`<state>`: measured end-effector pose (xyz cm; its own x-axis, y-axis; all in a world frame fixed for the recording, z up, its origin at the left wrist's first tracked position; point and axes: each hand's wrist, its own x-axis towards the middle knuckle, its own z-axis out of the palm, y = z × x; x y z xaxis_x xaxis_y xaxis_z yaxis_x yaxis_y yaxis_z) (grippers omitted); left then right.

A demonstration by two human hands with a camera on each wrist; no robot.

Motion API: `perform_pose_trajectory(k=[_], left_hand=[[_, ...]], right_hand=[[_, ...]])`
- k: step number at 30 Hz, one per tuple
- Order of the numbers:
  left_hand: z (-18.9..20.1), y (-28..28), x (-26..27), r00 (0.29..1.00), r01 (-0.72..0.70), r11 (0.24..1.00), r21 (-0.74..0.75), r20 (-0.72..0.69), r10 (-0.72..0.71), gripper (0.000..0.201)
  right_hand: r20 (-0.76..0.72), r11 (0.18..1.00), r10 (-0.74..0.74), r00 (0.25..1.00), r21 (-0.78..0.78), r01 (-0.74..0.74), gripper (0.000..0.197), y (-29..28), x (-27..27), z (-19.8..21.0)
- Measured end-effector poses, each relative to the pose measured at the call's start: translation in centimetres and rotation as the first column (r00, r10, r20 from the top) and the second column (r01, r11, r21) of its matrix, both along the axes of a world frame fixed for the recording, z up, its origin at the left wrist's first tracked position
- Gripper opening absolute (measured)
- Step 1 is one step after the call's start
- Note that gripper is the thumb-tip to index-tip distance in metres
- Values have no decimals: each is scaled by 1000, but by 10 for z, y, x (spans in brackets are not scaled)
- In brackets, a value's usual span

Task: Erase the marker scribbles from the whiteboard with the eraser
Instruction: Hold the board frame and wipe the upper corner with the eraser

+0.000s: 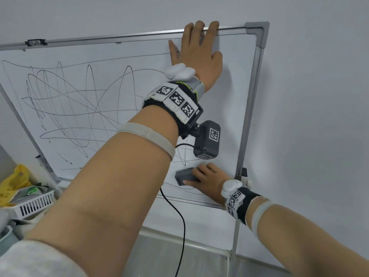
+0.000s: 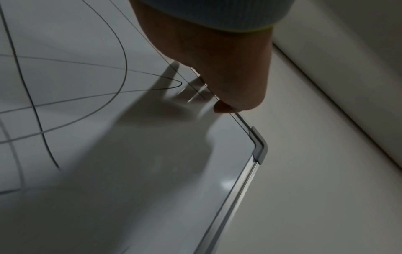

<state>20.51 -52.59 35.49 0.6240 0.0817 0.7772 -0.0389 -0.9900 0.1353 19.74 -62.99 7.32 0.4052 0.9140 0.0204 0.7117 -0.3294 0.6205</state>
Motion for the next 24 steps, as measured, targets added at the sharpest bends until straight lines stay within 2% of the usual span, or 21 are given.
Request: perform_pose_trajectory(k=[2, 5, 7, 10, 13, 15, 16, 19, 20, 22, 24], left_hand=[[-1, 3, -1, 1000, 6, 1000, 0, -6, -6, 67], [-1, 7, -6, 1000, 13, 1000, 9, 5, -13, 68], [-1, 5, -9, 1000, 26, 999, 20, -4, -26, 69], [-2, 6, -14, 1000, 20, 999, 42, -10, -20, 71], [4, 14, -18, 999, 25, 997, 76, -41, -22, 71], [7, 14, -20, 998, 35, 995, 92, -53, -30, 71], [7, 13, -20, 998, 43, 995, 87, -57, -38, 71], [3, 4, -21, 998, 47, 998, 40, -48, -45, 71], [1, 1, -22, 998, 41, 999, 29, -47, -40, 71], [1, -3, -23, 997, 38, 999, 18, -74, -37, 70], [3, -3, -24, 995, 34, 999, 11, -99, -33, 70]], right_hand=[[4, 1000, 4, 1000, 24, -4, 75, 7, -1, -2], [-55, 987, -37, 998, -161, 27, 58, 4, -17, -24], [-128, 959, -79, 989, -282, 40, 54, -3, -25, -36], [-109, 987, -13, 994, -158, -5, 60, -2, -20, -16], [-40, 990, 35, 999, 136, -29, 54, -10, -9, 9], [-14, 964, 22, 1000, 265, -18, 59, -32, -11, 12], [20, 961, 45, 999, 272, -49, 60, -45, -13, 9], [-21, 996, 67, 998, 53, -65, 77, -79, -17, -1], [-8, 997, 70, 998, 25, -70, 77, -84, -17, 1], [63, 986, 118, 991, 109, -124, 69, -84, -14, 12], [98, 970, 96, 991, 212, -115, 69, -75, -11, 29]])
